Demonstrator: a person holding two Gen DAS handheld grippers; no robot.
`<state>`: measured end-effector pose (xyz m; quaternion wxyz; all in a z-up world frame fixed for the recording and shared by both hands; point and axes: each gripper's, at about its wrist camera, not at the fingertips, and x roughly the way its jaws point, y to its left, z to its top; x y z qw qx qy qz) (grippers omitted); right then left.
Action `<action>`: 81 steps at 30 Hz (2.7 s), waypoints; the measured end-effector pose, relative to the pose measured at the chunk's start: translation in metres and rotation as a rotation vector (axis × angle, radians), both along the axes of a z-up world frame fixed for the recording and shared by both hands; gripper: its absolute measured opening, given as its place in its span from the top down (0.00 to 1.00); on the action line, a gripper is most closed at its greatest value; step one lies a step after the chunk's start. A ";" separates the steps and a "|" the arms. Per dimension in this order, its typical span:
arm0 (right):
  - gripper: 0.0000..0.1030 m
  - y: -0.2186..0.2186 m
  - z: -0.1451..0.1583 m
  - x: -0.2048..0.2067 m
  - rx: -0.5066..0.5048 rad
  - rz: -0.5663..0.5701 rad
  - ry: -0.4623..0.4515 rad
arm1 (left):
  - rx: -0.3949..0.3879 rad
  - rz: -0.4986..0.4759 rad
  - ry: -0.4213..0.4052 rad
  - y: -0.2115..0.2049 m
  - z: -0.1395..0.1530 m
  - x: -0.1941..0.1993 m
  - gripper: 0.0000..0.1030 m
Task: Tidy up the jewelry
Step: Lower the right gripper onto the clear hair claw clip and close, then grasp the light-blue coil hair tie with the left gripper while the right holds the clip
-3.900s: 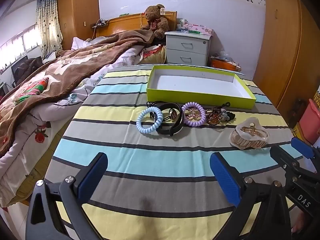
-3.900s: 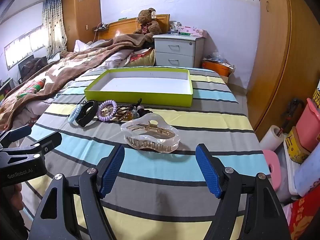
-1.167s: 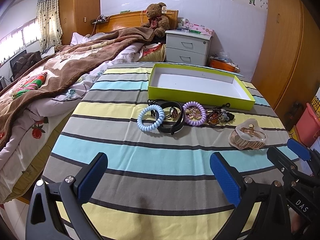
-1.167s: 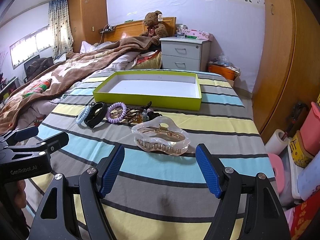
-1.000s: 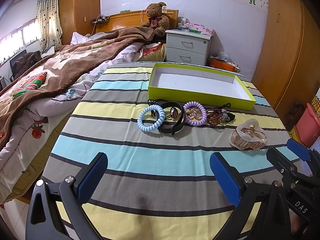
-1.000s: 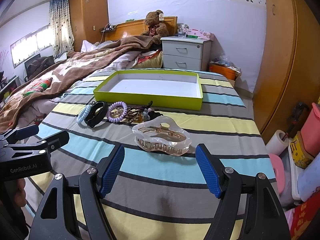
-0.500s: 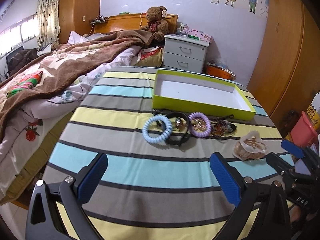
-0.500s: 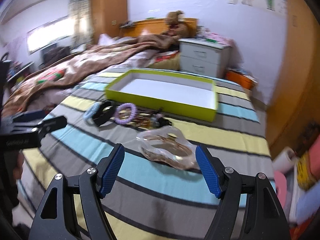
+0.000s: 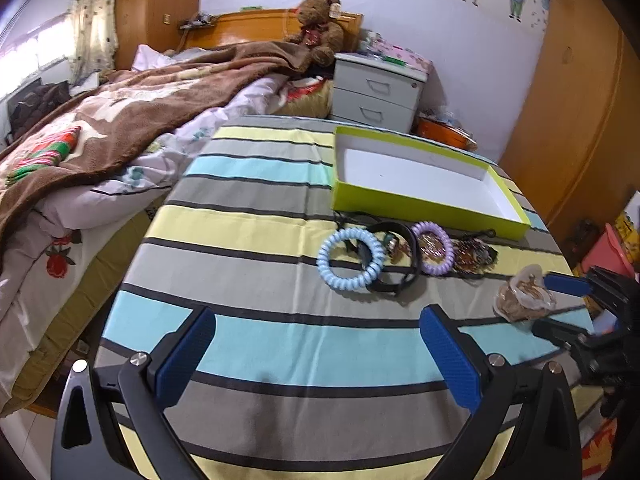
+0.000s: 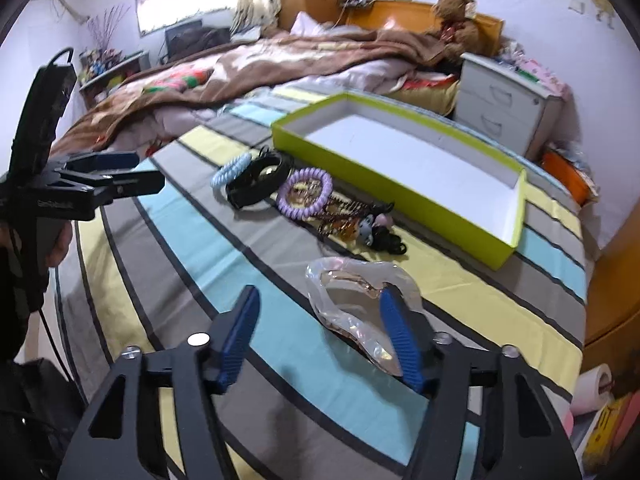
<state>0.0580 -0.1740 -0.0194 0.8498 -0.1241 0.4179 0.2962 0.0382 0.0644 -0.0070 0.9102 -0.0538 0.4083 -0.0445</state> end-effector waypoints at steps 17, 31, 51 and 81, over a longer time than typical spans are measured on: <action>0.89 0.009 -0.017 0.008 -0.158 -0.004 -0.006 | 0.003 0.000 0.041 -0.002 -0.010 0.018 0.03; 0.89 -0.011 -0.001 -0.002 0.000 -0.173 -0.035 | 0.038 -0.095 0.029 -0.025 -0.018 0.042 0.22; 0.89 -0.015 -0.004 -0.004 0.057 -0.233 -0.031 | 0.078 -0.145 0.052 -0.044 -0.026 0.058 0.80; 0.89 -0.027 0.050 0.003 0.066 -0.298 -0.144 | 0.039 -0.105 -0.080 -0.030 0.038 0.057 0.89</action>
